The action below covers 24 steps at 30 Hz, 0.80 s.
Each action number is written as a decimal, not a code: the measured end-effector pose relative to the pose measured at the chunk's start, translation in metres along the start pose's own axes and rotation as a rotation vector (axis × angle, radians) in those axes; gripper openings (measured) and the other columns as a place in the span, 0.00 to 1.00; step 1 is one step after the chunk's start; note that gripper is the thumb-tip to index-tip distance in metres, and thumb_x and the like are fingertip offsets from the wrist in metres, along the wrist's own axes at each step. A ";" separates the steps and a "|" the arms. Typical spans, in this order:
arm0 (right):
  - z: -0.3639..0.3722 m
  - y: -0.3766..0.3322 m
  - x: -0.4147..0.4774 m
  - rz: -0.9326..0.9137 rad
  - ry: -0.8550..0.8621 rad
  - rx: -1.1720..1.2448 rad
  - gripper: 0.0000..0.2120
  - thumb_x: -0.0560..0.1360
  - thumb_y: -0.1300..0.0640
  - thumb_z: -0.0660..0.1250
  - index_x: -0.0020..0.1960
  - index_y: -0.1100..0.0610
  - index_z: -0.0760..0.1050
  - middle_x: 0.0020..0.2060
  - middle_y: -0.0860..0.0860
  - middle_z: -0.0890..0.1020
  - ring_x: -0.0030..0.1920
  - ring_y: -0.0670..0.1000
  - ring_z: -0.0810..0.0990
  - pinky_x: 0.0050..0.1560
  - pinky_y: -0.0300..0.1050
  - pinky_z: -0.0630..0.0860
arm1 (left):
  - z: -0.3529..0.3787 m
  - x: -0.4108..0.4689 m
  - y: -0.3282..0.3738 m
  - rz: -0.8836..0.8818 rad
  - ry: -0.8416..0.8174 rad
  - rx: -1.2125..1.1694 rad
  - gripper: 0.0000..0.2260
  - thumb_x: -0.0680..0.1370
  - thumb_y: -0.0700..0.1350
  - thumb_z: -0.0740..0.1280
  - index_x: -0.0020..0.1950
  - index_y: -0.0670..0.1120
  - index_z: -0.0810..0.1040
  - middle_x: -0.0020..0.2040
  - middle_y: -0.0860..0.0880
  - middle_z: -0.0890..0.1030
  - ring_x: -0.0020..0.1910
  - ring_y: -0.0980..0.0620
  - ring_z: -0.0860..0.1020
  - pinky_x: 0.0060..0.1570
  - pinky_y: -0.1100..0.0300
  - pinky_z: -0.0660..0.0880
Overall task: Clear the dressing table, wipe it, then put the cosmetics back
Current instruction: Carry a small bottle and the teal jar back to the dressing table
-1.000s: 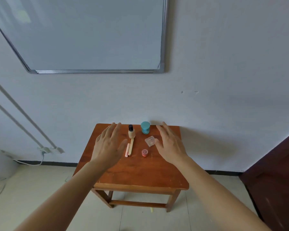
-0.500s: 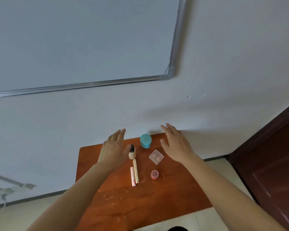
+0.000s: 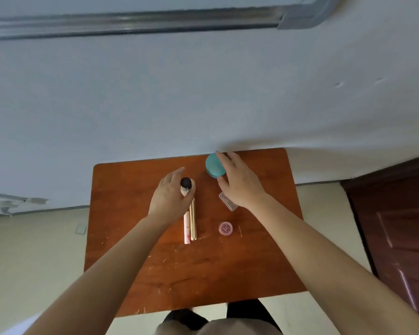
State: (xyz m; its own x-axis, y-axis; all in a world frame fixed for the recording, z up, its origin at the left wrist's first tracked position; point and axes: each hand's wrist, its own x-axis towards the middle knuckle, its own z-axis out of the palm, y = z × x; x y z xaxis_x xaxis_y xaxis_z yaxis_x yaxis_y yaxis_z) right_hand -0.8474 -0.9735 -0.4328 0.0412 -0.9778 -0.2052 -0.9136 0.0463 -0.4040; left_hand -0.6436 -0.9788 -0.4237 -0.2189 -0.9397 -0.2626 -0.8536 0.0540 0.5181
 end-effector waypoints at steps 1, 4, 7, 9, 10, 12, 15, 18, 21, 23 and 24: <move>0.007 0.002 0.004 -0.016 -0.025 -0.007 0.32 0.81 0.51 0.61 0.79 0.47 0.49 0.78 0.55 0.55 0.73 0.57 0.65 0.65 0.50 0.73 | 0.007 0.002 -0.002 -0.015 0.007 -0.028 0.25 0.80 0.57 0.61 0.74 0.49 0.64 0.70 0.49 0.72 0.70 0.49 0.69 0.64 0.53 0.69; 0.022 0.009 0.006 -0.044 -0.055 -0.042 0.32 0.81 0.50 0.62 0.79 0.47 0.48 0.79 0.53 0.48 0.75 0.56 0.63 0.64 0.48 0.74 | 0.021 0.006 -0.006 -0.083 0.030 -0.133 0.22 0.79 0.57 0.63 0.71 0.52 0.67 0.64 0.51 0.76 0.64 0.51 0.74 0.60 0.53 0.73; 0.031 0.015 -0.001 -0.072 0.008 0.006 0.29 0.79 0.51 0.65 0.76 0.50 0.58 0.78 0.54 0.55 0.73 0.56 0.66 0.63 0.47 0.77 | 0.031 0.005 -0.012 -0.119 0.029 -0.233 0.16 0.78 0.55 0.66 0.65 0.55 0.71 0.55 0.53 0.81 0.54 0.52 0.79 0.52 0.55 0.78; 0.036 0.018 -0.005 -0.097 0.040 0.055 0.26 0.77 0.53 0.68 0.72 0.51 0.63 0.76 0.54 0.60 0.69 0.55 0.71 0.58 0.45 0.79 | 0.037 0.003 -0.016 -0.129 0.024 -0.242 0.14 0.78 0.53 0.67 0.62 0.54 0.72 0.51 0.53 0.81 0.49 0.52 0.79 0.45 0.59 0.75; 0.038 0.018 -0.007 -0.100 0.050 0.073 0.24 0.77 0.53 0.68 0.70 0.51 0.64 0.74 0.54 0.61 0.66 0.55 0.74 0.56 0.44 0.80 | 0.039 0.003 -0.017 -0.129 0.028 -0.230 0.13 0.78 0.52 0.67 0.62 0.53 0.72 0.50 0.53 0.81 0.48 0.52 0.79 0.43 0.61 0.73; 0.041 0.016 -0.007 -0.088 0.054 0.108 0.23 0.76 0.55 0.70 0.68 0.52 0.66 0.72 0.54 0.64 0.60 0.54 0.77 0.52 0.43 0.81 | 0.042 0.003 -0.018 -0.126 0.038 -0.209 0.13 0.79 0.51 0.66 0.62 0.51 0.73 0.50 0.52 0.81 0.47 0.52 0.78 0.42 0.62 0.69; 0.039 0.008 0.000 -0.034 0.042 0.196 0.22 0.74 0.56 0.71 0.64 0.53 0.66 0.66 0.53 0.68 0.57 0.55 0.78 0.51 0.45 0.80 | 0.039 0.004 -0.017 -0.134 0.024 -0.215 0.13 0.79 0.51 0.66 0.62 0.51 0.73 0.50 0.52 0.81 0.47 0.51 0.78 0.43 0.60 0.72; 0.027 0.002 0.005 -0.035 0.027 0.221 0.24 0.73 0.56 0.73 0.64 0.50 0.66 0.63 0.50 0.72 0.55 0.51 0.78 0.49 0.36 0.73 | 0.026 0.002 -0.014 -0.135 0.040 -0.209 0.11 0.78 0.51 0.66 0.60 0.51 0.73 0.49 0.52 0.81 0.47 0.51 0.79 0.45 0.55 0.77; 0.011 0.000 -0.003 -0.051 0.057 0.216 0.25 0.72 0.53 0.74 0.65 0.48 0.67 0.62 0.47 0.73 0.55 0.48 0.77 0.50 0.34 0.71 | 0.001 -0.002 -0.010 -0.117 0.086 -0.178 0.10 0.78 0.53 0.66 0.57 0.50 0.75 0.47 0.54 0.81 0.45 0.54 0.79 0.43 0.60 0.76; -0.001 -0.004 -0.013 -0.043 0.091 0.218 0.25 0.72 0.51 0.74 0.64 0.46 0.67 0.61 0.45 0.74 0.55 0.47 0.77 0.50 0.36 0.75 | -0.020 -0.007 -0.007 -0.068 0.131 -0.138 0.09 0.78 0.54 0.66 0.53 0.50 0.75 0.44 0.55 0.80 0.43 0.56 0.78 0.40 0.65 0.73; -0.007 -0.007 -0.018 -0.043 0.110 0.215 0.25 0.71 0.49 0.75 0.64 0.45 0.67 0.61 0.44 0.75 0.55 0.47 0.77 0.50 0.36 0.76 | -0.031 -0.009 -0.006 -0.039 0.155 -0.117 0.09 0.79 0.55 0.65 0.51 0.50 0.75 0.43 0.55 0.79 0.41 0.56 0.78 0.38 0.67 0.72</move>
State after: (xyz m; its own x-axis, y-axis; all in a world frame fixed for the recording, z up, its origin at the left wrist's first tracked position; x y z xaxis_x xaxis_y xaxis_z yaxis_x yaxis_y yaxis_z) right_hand -0.8444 -0.9572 -0.4197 0.0233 -0.9956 -0.0905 -0.8046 0.0350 -0.5927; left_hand -0.6217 -0.9810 -0.3991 -0.1037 -0.9816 -0.1604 -0.7972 -0.0144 0.6035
